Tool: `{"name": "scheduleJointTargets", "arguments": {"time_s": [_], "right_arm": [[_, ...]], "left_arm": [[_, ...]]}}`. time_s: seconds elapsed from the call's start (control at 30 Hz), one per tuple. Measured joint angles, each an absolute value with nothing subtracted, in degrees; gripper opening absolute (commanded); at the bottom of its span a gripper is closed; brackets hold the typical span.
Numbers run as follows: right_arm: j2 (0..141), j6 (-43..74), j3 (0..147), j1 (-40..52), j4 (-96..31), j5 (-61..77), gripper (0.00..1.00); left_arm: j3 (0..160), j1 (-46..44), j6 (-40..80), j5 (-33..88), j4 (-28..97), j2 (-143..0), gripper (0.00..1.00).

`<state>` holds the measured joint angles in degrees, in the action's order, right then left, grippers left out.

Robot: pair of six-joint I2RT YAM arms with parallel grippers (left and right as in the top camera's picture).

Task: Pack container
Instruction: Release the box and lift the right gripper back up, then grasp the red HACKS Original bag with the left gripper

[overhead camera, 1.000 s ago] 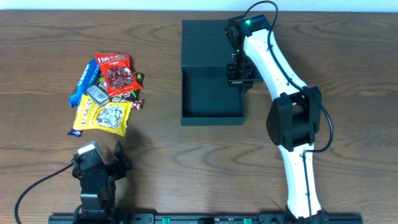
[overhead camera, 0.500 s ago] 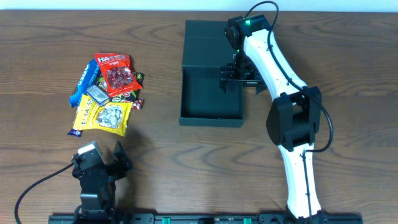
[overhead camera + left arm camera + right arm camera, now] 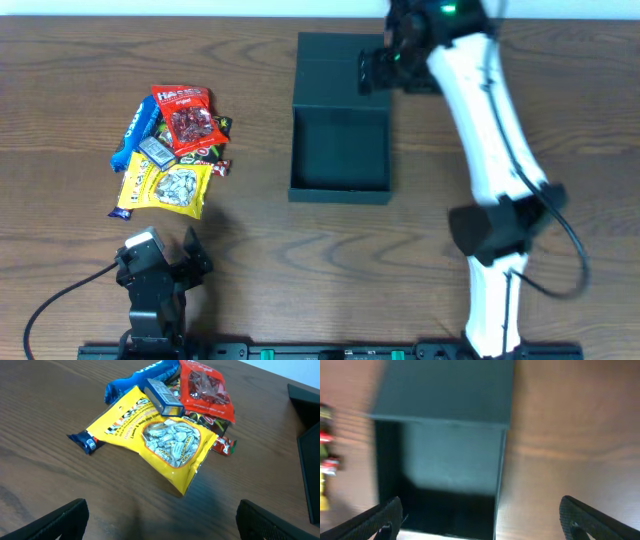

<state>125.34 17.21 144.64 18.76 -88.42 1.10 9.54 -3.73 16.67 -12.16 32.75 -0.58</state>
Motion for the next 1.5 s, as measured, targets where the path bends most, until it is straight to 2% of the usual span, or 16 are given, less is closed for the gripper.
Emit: {"name": "scheduleJointTargets", "arguments": {"time_s": [0.23, 0.83, 1.23, 1.33, 1.5], "right_arm": [[113.69, 13.82, 146.39, 18.76, -82.94, 1.13, 0.99], [113.86, 2.2, 146.39, 18.76, -81.73, 4.51, 0.99], [113.86, -0.3, 146.39, 18.76, -78.59, 4.54, 0.99], [113.86, -0.49, 146.39, 18.76, -78.32, 4.54, 0.99], [113.86, -0.58, 146.39, 18.76, -77.1, 4.54, 0.99]], "left_arm": [[9.54, -3.73, 16.67, -12.19, 32.77, -0.58, 0.95], [9.54, -3.73, 16.69, -12.16, 32.53, -0.58, 0.95], [9.41, -3.73, 19.46, -11.27, 26.37, -0.58, 0.95], [9.04, -3.73, 22.06, -9.34, 20.75, -0.58, 0.95], [8.71, -3.73, 19.66, -6.39, 2.61, -0.89, 0.95]]}}
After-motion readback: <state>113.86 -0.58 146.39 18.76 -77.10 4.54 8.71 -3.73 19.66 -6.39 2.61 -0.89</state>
